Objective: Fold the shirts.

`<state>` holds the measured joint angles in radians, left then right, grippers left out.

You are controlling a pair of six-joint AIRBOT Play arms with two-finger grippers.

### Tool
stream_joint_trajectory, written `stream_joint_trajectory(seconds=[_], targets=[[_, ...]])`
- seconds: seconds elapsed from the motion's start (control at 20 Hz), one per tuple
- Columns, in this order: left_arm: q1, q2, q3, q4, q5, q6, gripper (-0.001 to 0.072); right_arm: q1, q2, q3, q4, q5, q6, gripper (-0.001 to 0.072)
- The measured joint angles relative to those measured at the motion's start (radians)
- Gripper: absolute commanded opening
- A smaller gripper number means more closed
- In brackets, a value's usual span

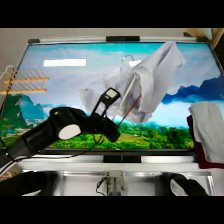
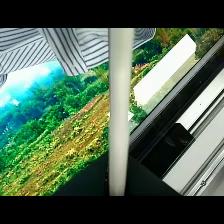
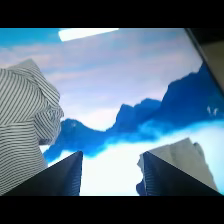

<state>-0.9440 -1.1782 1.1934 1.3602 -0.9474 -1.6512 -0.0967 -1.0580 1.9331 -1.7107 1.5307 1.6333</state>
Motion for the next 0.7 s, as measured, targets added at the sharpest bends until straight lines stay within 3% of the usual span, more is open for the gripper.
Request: stream_joint_trajectory(seconds=[0.2,0.3,0.4,0.6,0.7], targets=[[0.000,0.003,0.009,-0.004,-0.029,0.014,0.0046,-0.250,-0.147,0.006,0.495,0.045,-0.072,0.0496],[0.000,0.005,0.011,-0.006,-0.054,0.025,0.0046,-0.270,-0.198,0.008,0.640,0.050,-0.168,0.0496],[0.000,0.005,0.012,-0.006,-0.083,0.042,0.0046,-0.240,-0.232,0.008,0.665,0.051,-0.376,0.0496],[0.000,0.005,0.013,-0.006,-0.143,0.091,0.0046,-0.129,-0.257,0.008,0.611,0.058,-0.966,0.0496],[0.000,0.005,0.013,-0.006,-0.164,0.106,0.0046,-0.083,-0.262,0.008,0.600,0.048,-1.167,0.0496]])
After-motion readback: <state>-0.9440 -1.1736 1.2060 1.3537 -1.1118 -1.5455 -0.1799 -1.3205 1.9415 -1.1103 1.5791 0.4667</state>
